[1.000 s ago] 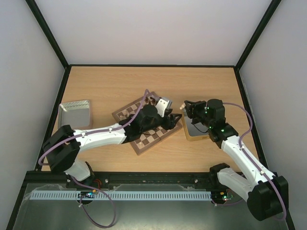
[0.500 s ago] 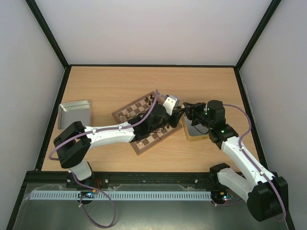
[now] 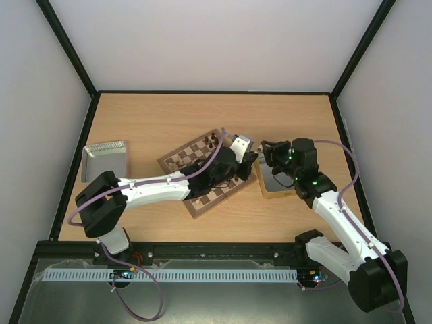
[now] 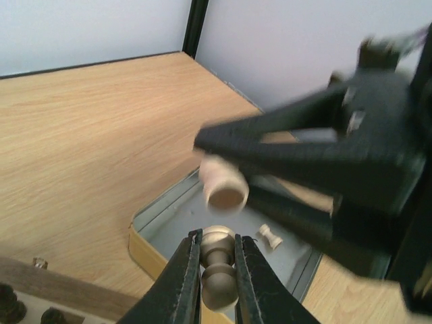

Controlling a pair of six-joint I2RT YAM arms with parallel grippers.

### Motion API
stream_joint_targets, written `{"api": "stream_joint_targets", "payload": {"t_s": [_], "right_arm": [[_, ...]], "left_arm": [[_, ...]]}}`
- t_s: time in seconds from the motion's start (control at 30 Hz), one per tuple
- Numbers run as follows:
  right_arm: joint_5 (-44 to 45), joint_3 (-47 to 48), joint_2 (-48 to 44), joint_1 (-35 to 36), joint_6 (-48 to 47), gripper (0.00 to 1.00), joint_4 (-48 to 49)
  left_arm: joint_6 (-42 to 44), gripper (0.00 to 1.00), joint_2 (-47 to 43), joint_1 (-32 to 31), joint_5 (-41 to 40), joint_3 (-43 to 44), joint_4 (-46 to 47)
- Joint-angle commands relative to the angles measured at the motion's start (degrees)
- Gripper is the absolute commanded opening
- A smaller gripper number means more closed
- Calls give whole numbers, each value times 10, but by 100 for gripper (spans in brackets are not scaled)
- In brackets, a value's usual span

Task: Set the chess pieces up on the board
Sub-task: Place the chess piece on the chessboard.

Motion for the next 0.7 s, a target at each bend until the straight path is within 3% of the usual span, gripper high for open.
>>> {"api": "stream_joint_targets", "payload": {"t_s": [0.0, 0.17, 0.43, 0.53, 0.67], "right_arm": [[113, 64, 3, 3, -182, 8, -52], [165, 78, 18, 4, -296, 9, -61], [168, 74, 41, 3, -344, 9, -57], [162, 72, 47, 3, -347, 9, -51], [156, 68, 54, 4, -346, 9, -44]], "left_arm": [[-1, 3, -36, 10, 15, 17, -85], [-21, 3, -85, 60, 85, 28, -240], [-22, 7, -149, 195, 94, 66, -538], [-20, 10, -151, 261, 96, 60, -605], [-13, 11, -128, 336, 109, 42, -625]]}}
